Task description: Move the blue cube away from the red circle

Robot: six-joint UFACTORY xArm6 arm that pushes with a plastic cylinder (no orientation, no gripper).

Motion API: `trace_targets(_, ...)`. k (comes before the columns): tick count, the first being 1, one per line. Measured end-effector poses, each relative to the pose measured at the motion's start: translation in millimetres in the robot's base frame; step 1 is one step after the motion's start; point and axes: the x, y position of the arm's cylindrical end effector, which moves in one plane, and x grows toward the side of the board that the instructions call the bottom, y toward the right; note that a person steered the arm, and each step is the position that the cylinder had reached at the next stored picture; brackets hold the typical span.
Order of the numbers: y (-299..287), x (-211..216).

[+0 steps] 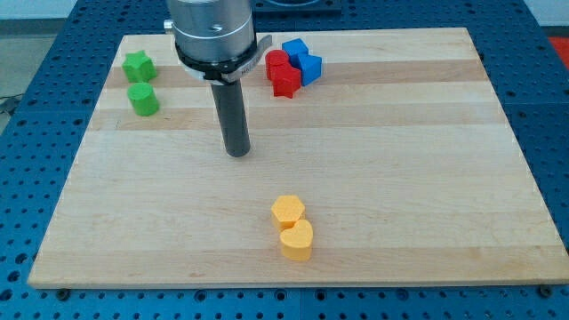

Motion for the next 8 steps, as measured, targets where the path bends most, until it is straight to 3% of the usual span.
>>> trace_targets(2,-4,-105)
trace_targets(4,-11,-143)
trace_targets(5,-11,-188)
trace_targets(6,-7,-188)
trace_targets(7,55,-204)
trace_targets(8,59,-205)
